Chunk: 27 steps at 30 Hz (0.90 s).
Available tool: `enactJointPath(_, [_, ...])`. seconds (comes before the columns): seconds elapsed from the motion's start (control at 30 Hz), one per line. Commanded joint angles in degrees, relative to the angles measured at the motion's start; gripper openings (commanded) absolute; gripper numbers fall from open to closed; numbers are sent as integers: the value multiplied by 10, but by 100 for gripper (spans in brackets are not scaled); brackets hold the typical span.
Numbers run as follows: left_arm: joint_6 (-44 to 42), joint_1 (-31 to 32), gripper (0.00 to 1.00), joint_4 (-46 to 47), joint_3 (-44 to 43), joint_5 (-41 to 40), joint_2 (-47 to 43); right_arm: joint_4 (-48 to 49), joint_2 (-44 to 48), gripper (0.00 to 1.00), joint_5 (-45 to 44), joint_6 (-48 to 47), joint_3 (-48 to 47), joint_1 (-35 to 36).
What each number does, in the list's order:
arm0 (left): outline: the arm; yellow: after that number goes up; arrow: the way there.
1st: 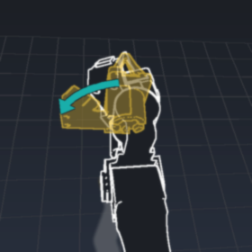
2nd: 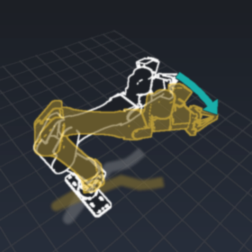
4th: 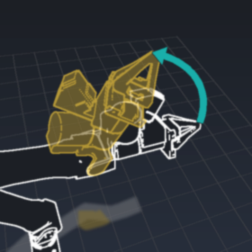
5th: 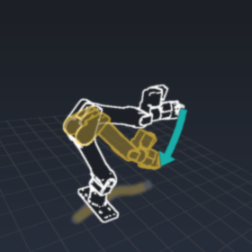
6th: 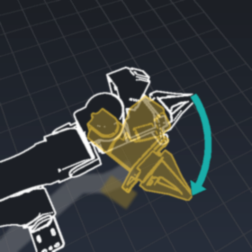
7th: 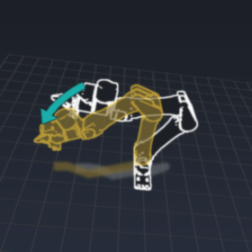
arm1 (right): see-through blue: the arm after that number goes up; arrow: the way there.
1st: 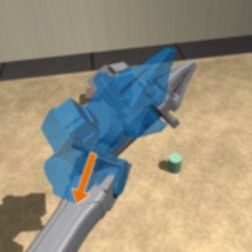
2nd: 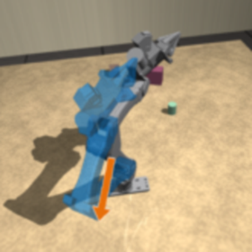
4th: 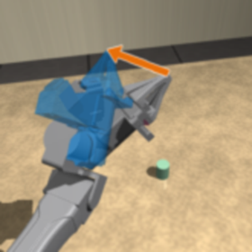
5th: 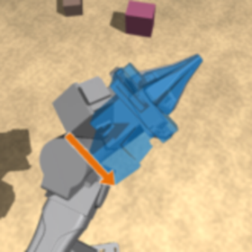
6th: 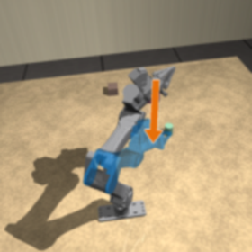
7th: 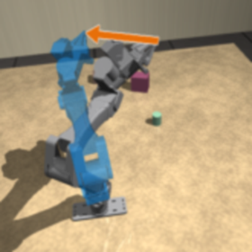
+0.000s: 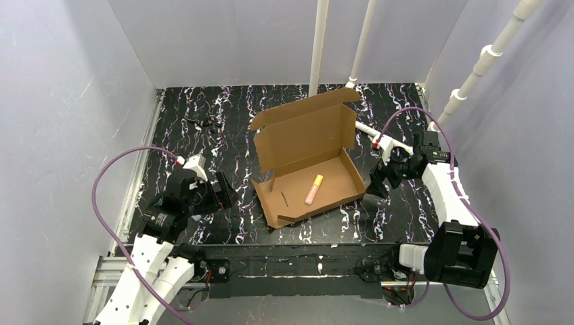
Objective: Fold the paper box
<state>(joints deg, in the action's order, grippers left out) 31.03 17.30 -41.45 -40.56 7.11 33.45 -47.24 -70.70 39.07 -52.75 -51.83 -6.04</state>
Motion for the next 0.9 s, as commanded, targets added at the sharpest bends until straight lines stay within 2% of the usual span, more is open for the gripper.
enactJointPath(0.0, [10,-4,98,22,5,7,24,-9,15,98,35,-7,1,-3])
enactJointPath(0.43, [14,-4,98,34,-1,14,59,-15,17,98,46,-14,-1,-3])
enactJointPath(0.87, [24,-3,98,33,7,15,57,-18,18,98,56,-13,-3,-3])
